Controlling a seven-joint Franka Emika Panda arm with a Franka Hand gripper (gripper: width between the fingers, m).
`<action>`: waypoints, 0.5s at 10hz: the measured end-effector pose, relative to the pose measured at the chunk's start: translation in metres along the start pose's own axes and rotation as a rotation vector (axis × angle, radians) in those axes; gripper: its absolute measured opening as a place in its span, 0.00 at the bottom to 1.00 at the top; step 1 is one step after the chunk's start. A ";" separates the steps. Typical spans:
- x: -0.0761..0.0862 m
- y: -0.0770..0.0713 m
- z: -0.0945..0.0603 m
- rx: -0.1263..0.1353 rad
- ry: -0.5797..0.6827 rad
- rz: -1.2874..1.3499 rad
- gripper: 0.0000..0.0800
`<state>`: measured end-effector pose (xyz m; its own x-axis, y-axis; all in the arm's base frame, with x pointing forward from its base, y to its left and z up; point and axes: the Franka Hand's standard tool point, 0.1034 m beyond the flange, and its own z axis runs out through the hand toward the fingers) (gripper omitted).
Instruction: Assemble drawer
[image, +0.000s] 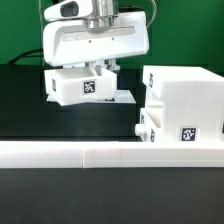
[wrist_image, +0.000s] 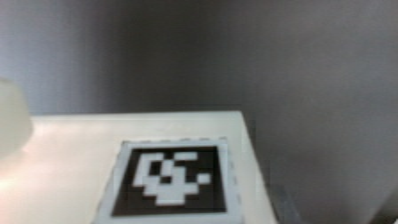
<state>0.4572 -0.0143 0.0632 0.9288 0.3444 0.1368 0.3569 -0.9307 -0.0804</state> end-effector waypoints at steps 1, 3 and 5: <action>0.000 0.000 0.000 0.001 -0.001 0.000 0.06; 0.001 0.007 -0.001 0.000 -0.020 -0.285 0.06; 0.011 0.014 -0.002 -0.006 -0.032 -0.581 0.06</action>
Offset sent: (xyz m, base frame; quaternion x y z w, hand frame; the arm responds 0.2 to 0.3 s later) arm 0.0233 -0.0097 0.0063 -0.0058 -0.0205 -0.3778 0.9256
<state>0.4719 -0.0243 0.0658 0.5837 0.8021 0.1264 0.8082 -0.5889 0.0046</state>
